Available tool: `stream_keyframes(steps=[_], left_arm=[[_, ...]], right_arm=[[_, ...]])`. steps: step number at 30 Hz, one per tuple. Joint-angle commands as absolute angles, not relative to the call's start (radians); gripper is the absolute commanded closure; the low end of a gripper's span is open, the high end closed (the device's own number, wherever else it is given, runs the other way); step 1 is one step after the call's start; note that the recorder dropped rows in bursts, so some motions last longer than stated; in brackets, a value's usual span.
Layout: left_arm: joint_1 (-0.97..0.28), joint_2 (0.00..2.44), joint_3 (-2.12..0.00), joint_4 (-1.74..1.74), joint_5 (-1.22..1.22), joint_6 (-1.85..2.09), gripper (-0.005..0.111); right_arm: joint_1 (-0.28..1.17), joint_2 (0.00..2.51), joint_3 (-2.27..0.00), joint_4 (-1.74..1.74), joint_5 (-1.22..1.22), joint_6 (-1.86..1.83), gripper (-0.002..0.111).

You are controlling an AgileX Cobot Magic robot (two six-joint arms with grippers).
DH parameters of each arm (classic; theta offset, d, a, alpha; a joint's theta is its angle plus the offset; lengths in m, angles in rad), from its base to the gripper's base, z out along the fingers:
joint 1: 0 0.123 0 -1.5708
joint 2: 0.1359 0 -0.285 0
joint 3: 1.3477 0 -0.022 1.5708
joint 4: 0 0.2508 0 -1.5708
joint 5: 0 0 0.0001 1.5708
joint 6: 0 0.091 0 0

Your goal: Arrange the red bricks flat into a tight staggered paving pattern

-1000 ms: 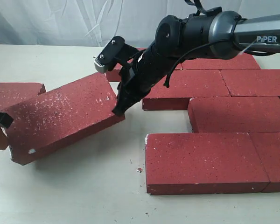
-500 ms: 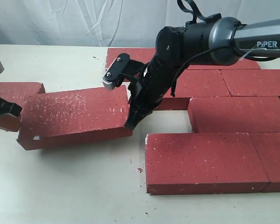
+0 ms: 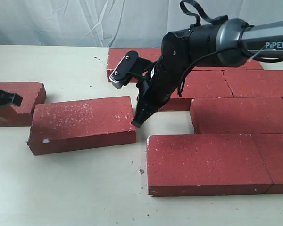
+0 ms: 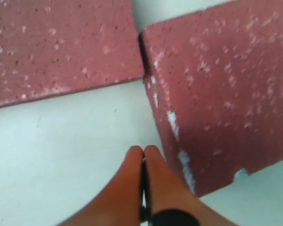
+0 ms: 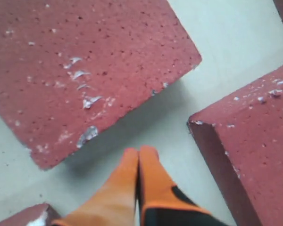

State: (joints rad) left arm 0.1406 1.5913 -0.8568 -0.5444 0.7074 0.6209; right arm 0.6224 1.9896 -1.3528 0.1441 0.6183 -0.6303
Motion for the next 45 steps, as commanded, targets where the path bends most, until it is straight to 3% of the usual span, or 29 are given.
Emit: stream_keyframes(steps=[1, 6, 10, 13, 27, 45], left_arm=[[0.134, 1.531, -0.878, -0.781, 0.673, 0.841, 0.107], [0.136, 1.514, -0.800, -0.743, 0.569, 1.006, 0.107], [0.136, 1.538, -0.800, -0.616, 0.696, 1.006, 0.107], [0.136, 1.626, -0.800, -0.641, 0.636, 1.059, 0.107], [0.136, 1.739, -0.817, -0.725, 0.562, 1.058, 0.107], [0.136, 1.814, -0.838, -0.903, 0.617, 1.203, 0.107]], right_arm=[[0.612, 1.868, -1.369, 0.135, 0.794, -0.623, 0.109], [0.569, 1.770, -1.282, 0.230, 0.829, -0.787, 0.109], [0.590, 1.810, -1.282, 0.482, 0.759, -1.029, 0.109], [0.578, 1.885, -1.282, 0.446, 0.548, -1.008, 0.109], [0.567, 2.075, -1.284, 0.433, 0.281, -1.004, 0.109], [0.569, 2.102, -1.322, 0.431, 0.373, -0.993, 0.109]])
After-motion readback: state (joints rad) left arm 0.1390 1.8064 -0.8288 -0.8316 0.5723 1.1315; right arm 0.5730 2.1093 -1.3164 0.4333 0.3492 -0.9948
